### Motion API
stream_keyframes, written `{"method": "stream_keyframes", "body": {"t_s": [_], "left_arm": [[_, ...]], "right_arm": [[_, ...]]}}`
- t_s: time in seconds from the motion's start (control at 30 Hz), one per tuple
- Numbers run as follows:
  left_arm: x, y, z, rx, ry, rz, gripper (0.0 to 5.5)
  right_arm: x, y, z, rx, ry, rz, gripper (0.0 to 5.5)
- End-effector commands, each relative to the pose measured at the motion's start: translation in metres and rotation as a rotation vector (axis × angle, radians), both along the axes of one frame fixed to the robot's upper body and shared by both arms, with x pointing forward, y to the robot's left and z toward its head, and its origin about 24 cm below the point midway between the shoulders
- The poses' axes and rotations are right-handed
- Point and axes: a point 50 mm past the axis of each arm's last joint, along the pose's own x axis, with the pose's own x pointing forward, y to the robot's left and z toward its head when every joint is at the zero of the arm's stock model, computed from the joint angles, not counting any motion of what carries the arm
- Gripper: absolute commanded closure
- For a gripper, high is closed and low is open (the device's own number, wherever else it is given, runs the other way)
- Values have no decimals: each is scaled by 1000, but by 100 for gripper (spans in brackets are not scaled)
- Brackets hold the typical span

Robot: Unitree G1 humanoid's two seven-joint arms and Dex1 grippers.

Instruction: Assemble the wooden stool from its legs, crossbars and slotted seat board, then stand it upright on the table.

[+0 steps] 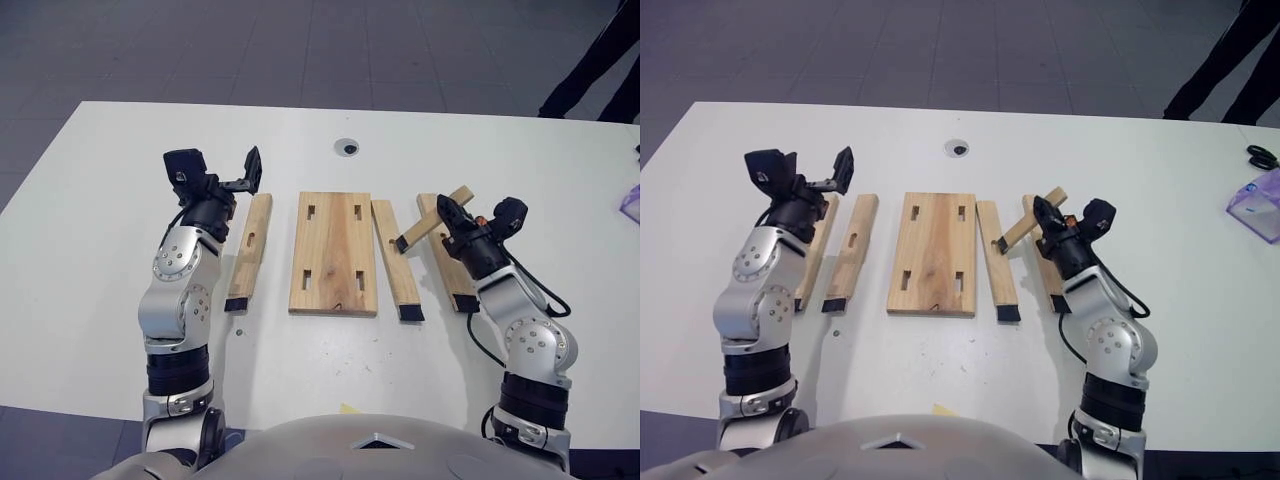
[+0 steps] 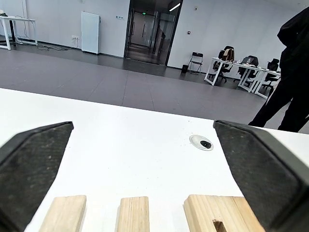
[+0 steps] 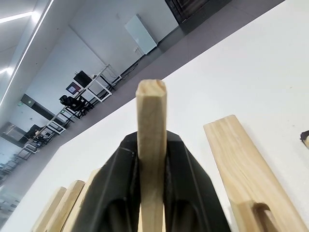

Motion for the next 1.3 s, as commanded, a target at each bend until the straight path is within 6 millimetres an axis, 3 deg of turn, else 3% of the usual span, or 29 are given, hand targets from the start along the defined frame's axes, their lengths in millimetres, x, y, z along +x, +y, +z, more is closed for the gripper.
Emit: {"method": "stream_keyframes", "body": {"t_s": [0.03, 0.33, 0.6, 0.9, 1.03, 1.3], "left_arm": [[1, -2, -5, 36, 12, -5, 10], [1, -7, -8, 39, 21, -24, 10], [-2, -10, -12, 37, 31, -24, 10], [-2, -12, -15, 42, 43, -28, 10], [-4, -11, -17, 44, 55, -28, 10], [-3, -11, -18, 33, 65, -20, 10]], "right_arm": [[0, 11, -8, 12, 30, 20, 508], [5, 8, 8, 88, -45, 1, 508], [1, 11, -8, 58, 75, 1, 508], [4, 19, 2, 144, 52, -2, 508], [2, 20, 0, 3, 29, 30, 508], [0, 25, 0, -92, -30, 42, 508]]}}
